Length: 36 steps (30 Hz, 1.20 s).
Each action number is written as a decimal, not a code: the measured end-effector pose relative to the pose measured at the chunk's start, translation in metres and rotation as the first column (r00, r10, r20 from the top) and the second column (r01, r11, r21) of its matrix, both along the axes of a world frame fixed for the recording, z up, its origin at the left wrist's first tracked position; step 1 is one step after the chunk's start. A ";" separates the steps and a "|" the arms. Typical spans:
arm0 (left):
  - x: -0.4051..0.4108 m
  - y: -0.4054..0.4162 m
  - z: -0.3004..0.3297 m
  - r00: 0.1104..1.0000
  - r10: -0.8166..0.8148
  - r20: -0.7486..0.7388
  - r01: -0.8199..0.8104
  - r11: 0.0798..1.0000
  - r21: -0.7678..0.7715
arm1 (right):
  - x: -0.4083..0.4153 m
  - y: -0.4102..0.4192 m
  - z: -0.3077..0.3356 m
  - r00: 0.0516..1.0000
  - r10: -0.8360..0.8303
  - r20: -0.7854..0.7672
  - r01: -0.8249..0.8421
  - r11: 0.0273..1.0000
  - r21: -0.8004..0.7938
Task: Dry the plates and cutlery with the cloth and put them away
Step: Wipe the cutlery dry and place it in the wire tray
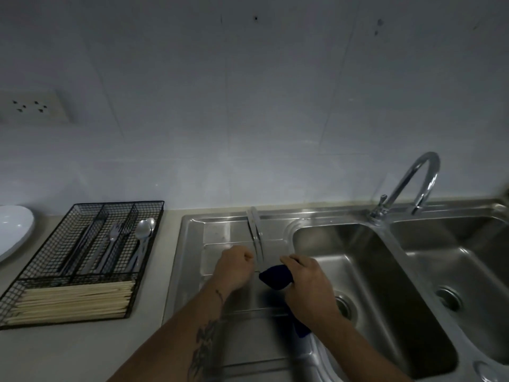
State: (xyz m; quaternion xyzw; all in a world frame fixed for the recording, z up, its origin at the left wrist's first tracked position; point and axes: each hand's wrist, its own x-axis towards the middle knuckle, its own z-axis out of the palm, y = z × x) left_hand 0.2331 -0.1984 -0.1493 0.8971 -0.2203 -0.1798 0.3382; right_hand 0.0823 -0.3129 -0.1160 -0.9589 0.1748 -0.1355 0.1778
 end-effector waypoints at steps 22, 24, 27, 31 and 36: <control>-0.002 -0.103 -0.029 0.948 0.296 0.116 -0.318 0.906 0.280 | 0.024 -0.090 -0.035 0.998 0.065 0.005 -0.065 0.982 0.177; 0.000 -0.100 -0.029 0.944 0.308 0.121 -0.331 0.900 0.284 | 0.022 -0.091 -0.035 0.998 0.059 0.009 -0.059 0.979 0.196; 0.000 -0.094 -0.027 0.947 0.296 0.122 -0.319 0.897 0.305 | 0.019 -0.093 -0.034 0.998 0.057 0.017 -0.059 0.975 0.212; -0.001 -0.087 -0.029 0.958 0.255 0.132 -0.283 0.916 0.285 | 0.014 -0.092 -0.029 0.996 0.030 0.079 -0.044 0.981 0.186; -0.009 -0.069 -0.034 0.973 0.170 0.155 -0.200 0.957 0.210 | 0.013 -0.085 -0.020 0.989 0.007 0.148 -0.028 0.990 0.139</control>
